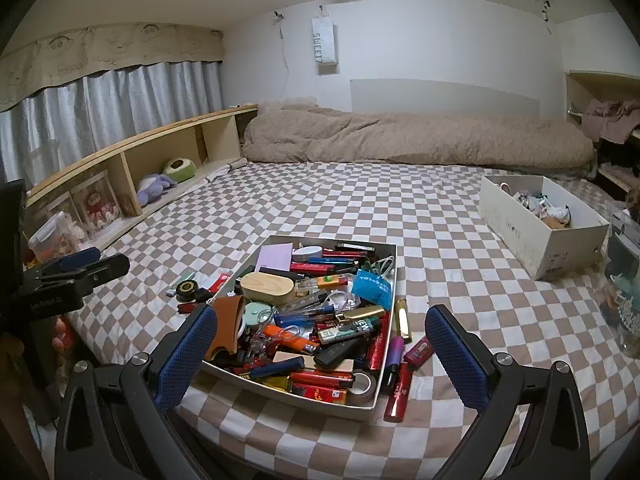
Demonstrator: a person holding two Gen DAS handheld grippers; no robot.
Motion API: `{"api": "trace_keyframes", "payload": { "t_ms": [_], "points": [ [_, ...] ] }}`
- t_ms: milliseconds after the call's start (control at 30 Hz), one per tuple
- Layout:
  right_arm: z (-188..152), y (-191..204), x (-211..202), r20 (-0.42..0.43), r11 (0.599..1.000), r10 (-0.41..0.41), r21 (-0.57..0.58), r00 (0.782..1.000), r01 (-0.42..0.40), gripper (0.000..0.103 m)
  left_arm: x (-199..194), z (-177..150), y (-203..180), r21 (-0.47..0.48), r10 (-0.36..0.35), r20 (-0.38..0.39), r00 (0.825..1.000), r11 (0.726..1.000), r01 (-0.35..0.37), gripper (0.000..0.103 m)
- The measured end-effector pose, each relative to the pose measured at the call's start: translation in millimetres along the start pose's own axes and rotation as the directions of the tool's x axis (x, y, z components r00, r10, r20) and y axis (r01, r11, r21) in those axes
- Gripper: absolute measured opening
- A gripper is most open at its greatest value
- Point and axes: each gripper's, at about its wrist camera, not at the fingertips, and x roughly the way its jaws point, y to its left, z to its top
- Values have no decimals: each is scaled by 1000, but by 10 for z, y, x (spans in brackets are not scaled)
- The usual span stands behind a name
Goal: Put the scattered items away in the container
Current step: 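Lift both open tools away from the tray, then move both tools toward the mint green lighter and red lighter on the bed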
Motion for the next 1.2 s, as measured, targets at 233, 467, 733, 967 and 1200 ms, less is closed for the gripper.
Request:
{"api": "trace_keyframes", "payload": {
  "t_ms": [233, 467, 733, 967, 1200],
  "points": [
    [26, -9, -20, 10, 1000, -6, 2, 1000, 6, 103, 10, 42, 89, -19, 9, 0, 1000, 1000, -9, 103],
    [14, -136, -23, 3, 1000, -31, 0, 1000, 31, 103, 70, 40, 228, -47, 33, -8, 999, 998, -34, 103],
    [-103, -344, 103, -89, 993, -87, -82, 992, 80, 103, 268, -68, 531, -62, 77, -75, 994, 995, -82, 103],
    [-355, -486, 344, -224, 974, -144, -206, 964, 98, 103, 496, -215, 855, -61, 134, -162, 978, 988, -145, 103],
    [-589, -670, 704, -384, 966, -137, -256, 913, 37, 103, 689, -371, 1124, -25, 198, -225, 954, 978, -209, 103]
  ]
}}
